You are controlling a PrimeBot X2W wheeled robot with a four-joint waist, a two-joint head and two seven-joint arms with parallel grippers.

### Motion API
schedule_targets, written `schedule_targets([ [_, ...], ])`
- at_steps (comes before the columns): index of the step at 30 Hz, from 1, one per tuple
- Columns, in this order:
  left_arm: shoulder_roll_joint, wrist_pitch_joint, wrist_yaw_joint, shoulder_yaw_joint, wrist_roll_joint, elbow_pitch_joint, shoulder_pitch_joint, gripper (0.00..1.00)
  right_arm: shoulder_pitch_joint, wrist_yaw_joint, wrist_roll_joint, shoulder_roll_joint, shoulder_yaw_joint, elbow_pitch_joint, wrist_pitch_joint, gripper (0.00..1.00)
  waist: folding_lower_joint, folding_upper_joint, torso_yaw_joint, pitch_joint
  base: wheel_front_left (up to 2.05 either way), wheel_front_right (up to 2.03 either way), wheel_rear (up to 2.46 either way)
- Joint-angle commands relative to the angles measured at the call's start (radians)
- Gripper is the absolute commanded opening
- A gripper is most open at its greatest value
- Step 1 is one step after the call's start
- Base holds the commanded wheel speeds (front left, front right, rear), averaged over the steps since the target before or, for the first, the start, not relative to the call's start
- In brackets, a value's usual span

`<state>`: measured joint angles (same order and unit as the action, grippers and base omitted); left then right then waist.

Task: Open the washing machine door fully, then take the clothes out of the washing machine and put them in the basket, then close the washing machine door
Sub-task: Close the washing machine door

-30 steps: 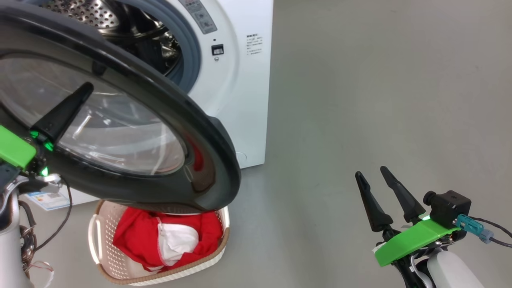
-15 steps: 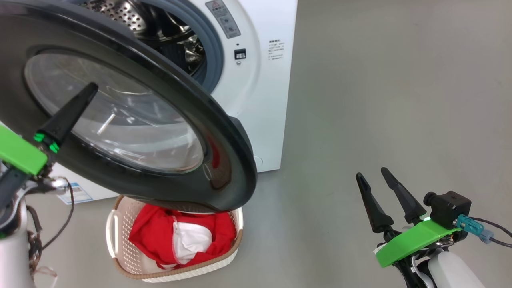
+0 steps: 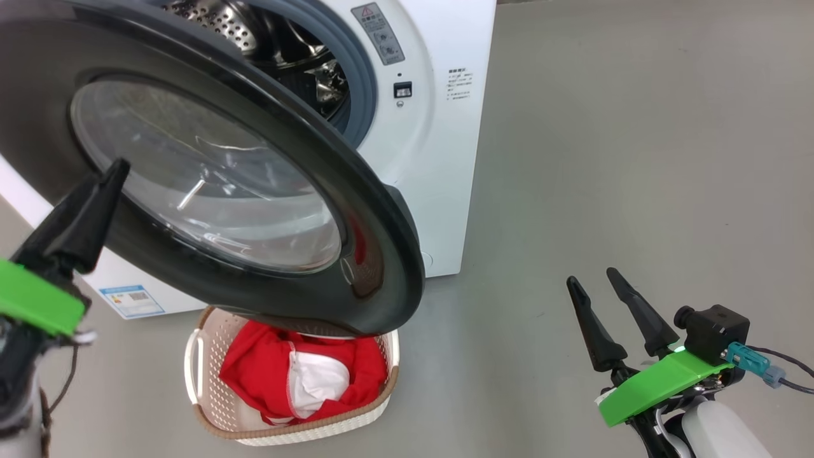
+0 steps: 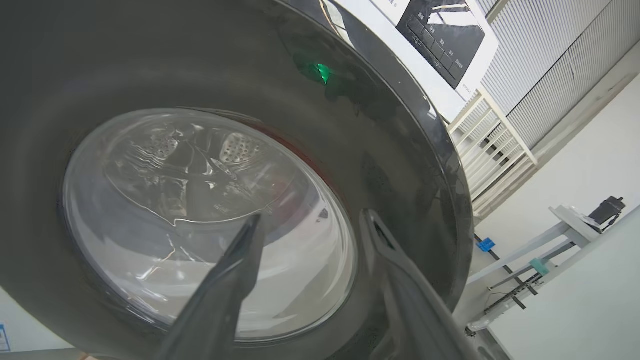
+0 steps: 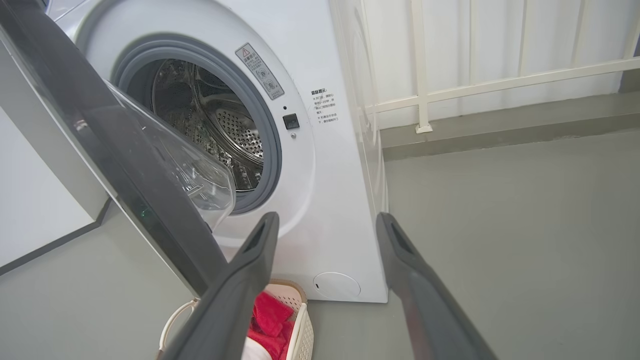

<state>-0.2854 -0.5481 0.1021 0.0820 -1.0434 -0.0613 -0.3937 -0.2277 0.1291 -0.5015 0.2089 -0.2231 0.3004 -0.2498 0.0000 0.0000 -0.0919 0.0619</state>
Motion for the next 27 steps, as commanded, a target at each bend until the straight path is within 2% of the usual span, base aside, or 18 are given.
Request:
schedule_targets([
  [1, -0.045, 0.021, 0.012, 0.029, 0.023, -0.037, -0.005, 1.0, -0.011, 0.002, 0.002, 0.007, -0.021, -0.026, -0.012, 1.0, 0.0, 0.0, 0.002, 0.002, 0.0, 0.0, 0.0],
  [4, -0.039, 0.102, 0.018, 0.018, 0.091, -0.062, 0.048, 1.0, -0.011, 0.002, 0.004, 0.006, -0.017, -0.029, -0.012, 1.0, 0.0, 0.0, 0.007, 0.007, 0.0, 0.0, 0.0],
  [7, -0.049, 0.2, 0.022, -0.014, 0.215, -0.084, 0.107, 1.0, -0.011, 0.002, 0.005, 0.006, -0.012, -0.033, -0.012, 1.0, 0.0, 0.0, 0.011, 0.012, 0.0, 0.0, 0.0],
  [10, -0.03, 0.275, 0.024, -0.052, 0.281, -0.084, 0.164, 1.0, -0.013, 0.002, 0.004, 0.006, -0.009, -0.035, -0.012, 1.0, 0.0, 0.0, 0.014, 0.015, 0.0, 0.0, 0.0],
  [20, 0.012, 0.521, 0.023, -0.093, 0.436, -0.035, 0.282, 1.0, -0.016, 0.002, 0.005, 0.011, -0.004, -0.037, -0.012, 1.0, 0.0, 0.0, 0.023, 0.016, 0.0, 0.0, 0.0],
  [27, 0.027, 0.644, 0.02, -0.118, 0.513, 0.026, 0.304, 1.0, -0.018, 0.002, 0.006, 0.015, -0.004, -0.038, -0.012, 1.0, 0.0, 0.0, 0.031, 0.019, 0.0, 0.0, 0.0],
])
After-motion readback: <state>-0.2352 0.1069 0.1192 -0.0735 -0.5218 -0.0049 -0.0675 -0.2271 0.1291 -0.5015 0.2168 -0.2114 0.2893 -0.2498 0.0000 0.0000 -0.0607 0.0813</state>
